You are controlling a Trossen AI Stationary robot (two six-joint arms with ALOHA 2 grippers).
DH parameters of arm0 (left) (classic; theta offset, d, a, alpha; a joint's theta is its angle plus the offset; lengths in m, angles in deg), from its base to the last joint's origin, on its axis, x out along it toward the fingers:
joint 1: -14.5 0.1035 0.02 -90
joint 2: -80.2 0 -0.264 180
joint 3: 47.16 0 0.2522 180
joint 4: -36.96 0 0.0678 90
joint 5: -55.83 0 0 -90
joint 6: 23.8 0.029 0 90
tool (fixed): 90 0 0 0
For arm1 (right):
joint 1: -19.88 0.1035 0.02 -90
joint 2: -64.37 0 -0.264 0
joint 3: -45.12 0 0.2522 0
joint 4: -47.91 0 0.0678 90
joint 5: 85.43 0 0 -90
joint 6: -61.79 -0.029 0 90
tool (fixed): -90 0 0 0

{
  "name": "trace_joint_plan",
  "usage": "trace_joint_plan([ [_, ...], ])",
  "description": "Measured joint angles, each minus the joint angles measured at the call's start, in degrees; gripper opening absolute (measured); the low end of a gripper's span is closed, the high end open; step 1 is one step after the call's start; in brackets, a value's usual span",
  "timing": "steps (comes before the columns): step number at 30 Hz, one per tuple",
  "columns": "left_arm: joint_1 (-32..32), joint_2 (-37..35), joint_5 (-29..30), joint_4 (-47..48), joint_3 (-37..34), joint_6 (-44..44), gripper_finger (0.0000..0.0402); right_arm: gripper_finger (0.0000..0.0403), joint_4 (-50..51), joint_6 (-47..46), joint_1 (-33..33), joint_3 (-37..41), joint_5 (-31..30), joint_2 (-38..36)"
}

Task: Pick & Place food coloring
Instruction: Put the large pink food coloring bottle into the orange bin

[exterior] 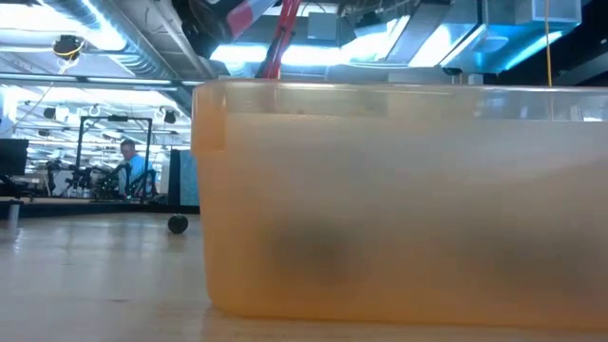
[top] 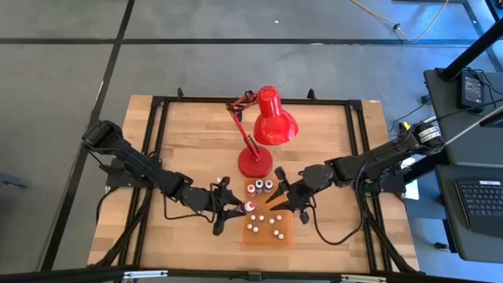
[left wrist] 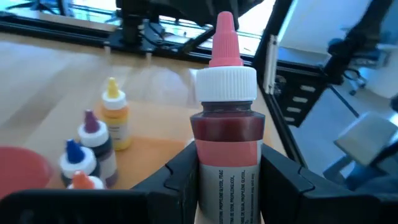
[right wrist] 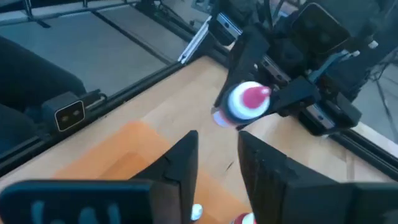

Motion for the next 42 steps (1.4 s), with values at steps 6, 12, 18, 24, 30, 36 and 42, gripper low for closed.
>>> trace_joint_plan([
  [6,0.22,1.22,-3.73,-0.74,0.00,0.37,0.0122,0.0205,4.94,-2.75,-0.11,-7.24,-3.15,3.76],
  [12,0.48,1.25,-5.15,-2.08,0.00,-5.06,0.0123,0.0294,7.57,-5.04,-0.53,-12.99,-8.18,8.82],
  [18,0.48,1.25,-8.06,-2.36,0.00,-9.75,0.0123,0.0314,16.96,-2.23,-0.46,-19.39,-5.63,15.52],
  [24,0.50,1.22,-9.01,-0.39,0.00,-12.84,0.0122,0.0314,21.53,0.43,0.29,-24.94,-6.54,18.83],
  [30,0.50,1.20,-9.12,1.30,0.00,-16.07,0.0123,0.0312,22.00,0.84,0.91,-26.28,-5.06,18.80],
  [36,0.50,1.20,-9.18,1.07,0.00,-15.12,0.0122,0.0275,21.76,0.87,0.87,-26.36,-2.16,18.80],
  [42,0.50,1.20,-9.18,-0.08,-0.02,-13.98,0.0124,0.0234,20.61,3.68,0.87,-26.36,-2.08,19.23],
])
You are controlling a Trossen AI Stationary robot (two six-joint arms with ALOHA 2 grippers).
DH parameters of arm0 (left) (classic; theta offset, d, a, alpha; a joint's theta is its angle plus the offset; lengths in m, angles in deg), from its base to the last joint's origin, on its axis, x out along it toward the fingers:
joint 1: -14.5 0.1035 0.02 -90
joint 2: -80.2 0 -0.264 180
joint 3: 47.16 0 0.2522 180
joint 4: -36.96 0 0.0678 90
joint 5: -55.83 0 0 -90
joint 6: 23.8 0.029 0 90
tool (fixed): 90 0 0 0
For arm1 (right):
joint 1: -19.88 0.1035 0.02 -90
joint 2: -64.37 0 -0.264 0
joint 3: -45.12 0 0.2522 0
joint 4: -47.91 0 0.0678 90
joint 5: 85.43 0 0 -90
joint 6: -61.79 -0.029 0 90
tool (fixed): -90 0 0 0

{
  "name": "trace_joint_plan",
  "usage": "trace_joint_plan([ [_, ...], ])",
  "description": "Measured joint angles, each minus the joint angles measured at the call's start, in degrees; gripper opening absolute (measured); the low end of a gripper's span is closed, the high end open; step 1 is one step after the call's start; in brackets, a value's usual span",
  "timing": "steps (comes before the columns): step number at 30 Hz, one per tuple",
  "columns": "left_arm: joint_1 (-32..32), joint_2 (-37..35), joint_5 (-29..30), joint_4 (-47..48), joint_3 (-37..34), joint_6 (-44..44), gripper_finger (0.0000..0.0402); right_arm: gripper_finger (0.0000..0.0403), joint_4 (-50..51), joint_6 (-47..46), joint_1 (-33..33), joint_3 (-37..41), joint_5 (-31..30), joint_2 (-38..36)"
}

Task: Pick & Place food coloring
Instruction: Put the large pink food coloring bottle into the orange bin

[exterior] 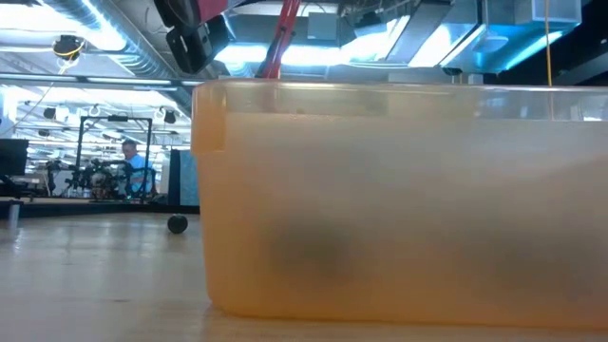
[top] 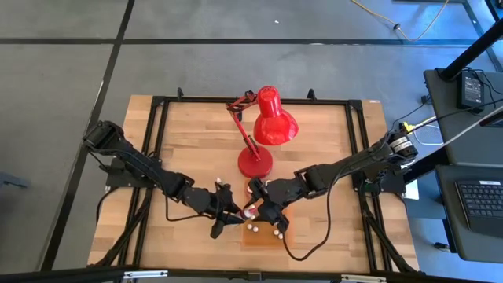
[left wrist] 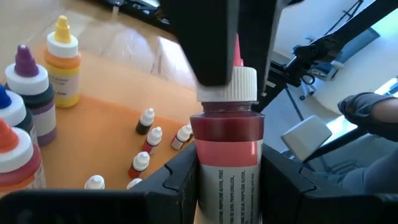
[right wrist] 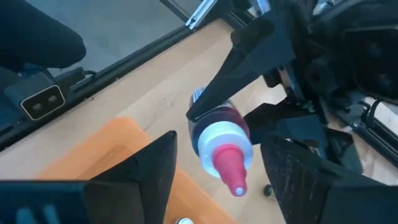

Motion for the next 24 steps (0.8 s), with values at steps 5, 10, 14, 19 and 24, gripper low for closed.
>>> trace_joint_plan([
  [5,0.00,-0.02,-0.81,-0.82,0.02,0.49,0.0125,0.0216,-0.45,0.12,0.00,0.00,0.02,0.32],
  [10,0.00,-0.02,-0.83,-1.44,0.01,-0.11,0.0125,0.0191,-0.32,0.05,-0.01,0.00,0.05,0.54],
  [14,-0.01,-0.02,-0.88,-1.82,0.02,-0.07,0.0125,0.0159,-0.22,0.20,-0.04,0.00,0.17,0.83],
  [19,-0.02,-0.02,-1.05,-1.62,0.02,0.10,0.0125,0.0123,-0.28,0.20,-0.07,0.00,0.26,0.83],
  [24,-0.04,-0.04,-1.05,-1.62,0.02,0.08,0.0125,0.0134,-0.90,0.18,0.00,0.07,0.26,0.83],
])
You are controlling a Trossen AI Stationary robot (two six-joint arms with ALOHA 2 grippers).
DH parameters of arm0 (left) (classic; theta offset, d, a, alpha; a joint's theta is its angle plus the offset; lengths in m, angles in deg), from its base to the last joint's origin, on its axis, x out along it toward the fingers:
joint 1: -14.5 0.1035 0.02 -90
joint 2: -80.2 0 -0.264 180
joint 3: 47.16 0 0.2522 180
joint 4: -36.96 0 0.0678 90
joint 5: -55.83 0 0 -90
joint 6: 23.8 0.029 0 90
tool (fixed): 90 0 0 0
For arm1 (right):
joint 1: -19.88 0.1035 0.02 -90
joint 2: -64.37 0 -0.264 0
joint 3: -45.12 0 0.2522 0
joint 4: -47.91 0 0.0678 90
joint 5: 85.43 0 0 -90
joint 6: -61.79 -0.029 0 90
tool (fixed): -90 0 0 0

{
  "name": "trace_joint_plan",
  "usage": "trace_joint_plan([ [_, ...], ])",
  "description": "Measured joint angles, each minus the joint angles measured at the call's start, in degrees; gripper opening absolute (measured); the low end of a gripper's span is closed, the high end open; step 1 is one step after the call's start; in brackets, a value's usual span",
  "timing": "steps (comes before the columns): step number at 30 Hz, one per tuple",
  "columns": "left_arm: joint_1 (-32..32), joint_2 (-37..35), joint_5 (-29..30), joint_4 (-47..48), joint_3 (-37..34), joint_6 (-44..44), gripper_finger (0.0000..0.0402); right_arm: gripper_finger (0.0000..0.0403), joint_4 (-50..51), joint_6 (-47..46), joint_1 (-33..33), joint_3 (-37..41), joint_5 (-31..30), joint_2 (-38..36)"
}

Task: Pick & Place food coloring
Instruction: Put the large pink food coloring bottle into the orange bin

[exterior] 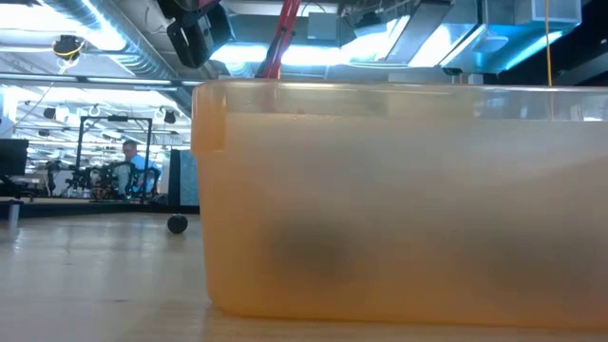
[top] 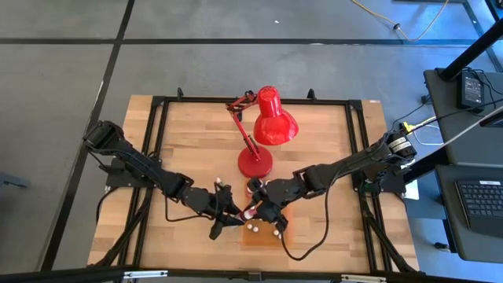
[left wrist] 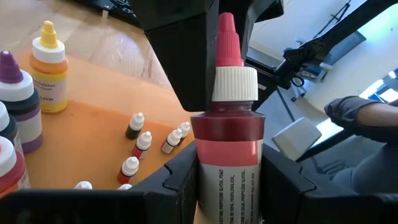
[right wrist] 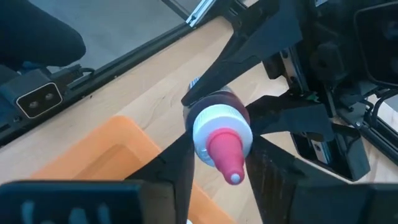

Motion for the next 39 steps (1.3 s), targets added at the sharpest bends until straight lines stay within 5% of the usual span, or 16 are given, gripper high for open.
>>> trace_joint_plan([
  [7,0.09,-0.03,0.46,0.29,0.00,-0.21,0.0125,0.0173,-1.58,-0.14,0.02,0.00,-0.11,-0.02],
  [20,0.04,-0.03,0.22,0.23,0.00,-0.14,0.0125,0.0126,-1.12,-0.03,0.00,0.00,-0.11,-0.02],
  [31,0.02,-0.03,-1.32,-0.42,-0.02,0.87,0.0125,0.0183,-0.23,-0.12,0.02,-0.02,-0.31,-0.02],
  [39,0.02,-0.03,-1.31,-0.32,0.00,0.89,0.0125,0.0136,-0.27,-0.01,0.02,-0.02,-0.23,-0.02],
])
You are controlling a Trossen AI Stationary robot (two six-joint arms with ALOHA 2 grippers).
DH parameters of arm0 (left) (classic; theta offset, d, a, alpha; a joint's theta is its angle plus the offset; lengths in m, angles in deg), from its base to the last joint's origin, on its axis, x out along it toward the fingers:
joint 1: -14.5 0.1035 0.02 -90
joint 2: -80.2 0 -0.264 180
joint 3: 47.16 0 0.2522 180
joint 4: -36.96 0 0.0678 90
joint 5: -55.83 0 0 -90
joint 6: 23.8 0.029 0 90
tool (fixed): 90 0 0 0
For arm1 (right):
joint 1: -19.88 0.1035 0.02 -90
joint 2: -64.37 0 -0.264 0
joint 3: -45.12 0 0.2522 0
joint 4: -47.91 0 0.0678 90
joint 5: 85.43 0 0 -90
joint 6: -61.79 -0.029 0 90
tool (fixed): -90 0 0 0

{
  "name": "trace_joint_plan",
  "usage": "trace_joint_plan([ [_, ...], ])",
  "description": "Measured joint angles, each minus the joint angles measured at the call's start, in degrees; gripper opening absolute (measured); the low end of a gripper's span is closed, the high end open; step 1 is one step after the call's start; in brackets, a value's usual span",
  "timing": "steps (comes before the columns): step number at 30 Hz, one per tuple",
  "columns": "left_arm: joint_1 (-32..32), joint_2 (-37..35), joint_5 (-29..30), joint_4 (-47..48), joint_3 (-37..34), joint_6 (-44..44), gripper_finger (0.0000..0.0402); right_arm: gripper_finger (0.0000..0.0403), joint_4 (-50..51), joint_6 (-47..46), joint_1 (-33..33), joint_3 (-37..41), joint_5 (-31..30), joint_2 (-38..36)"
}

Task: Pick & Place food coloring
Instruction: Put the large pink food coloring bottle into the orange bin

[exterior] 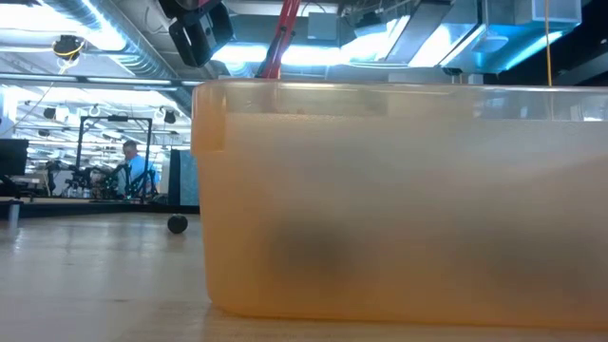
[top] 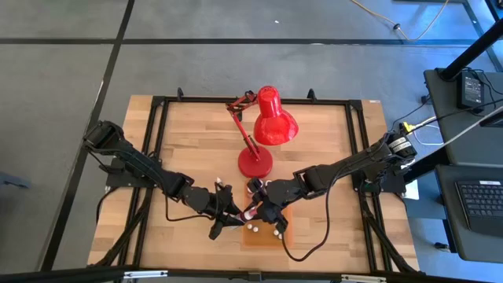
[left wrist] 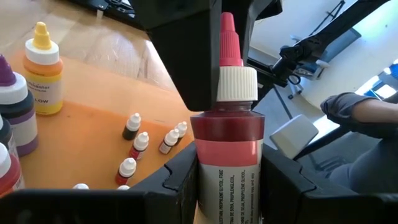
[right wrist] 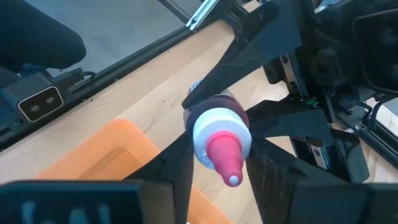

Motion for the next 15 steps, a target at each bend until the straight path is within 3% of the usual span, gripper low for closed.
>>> trace_joint_plan([
  [3,0.00,0.00,0.03,0.05,-0.02,0.04,0.0125,0.0121,0.03,0.21,-0.01,0.00,0.14,-0.01],
  [15,0.00,0.00,0.66,0.08,0.00,0.61,0.0139,0.0123,-0.06,1.64,0.61,0.00,-0.28,-0.02],
])
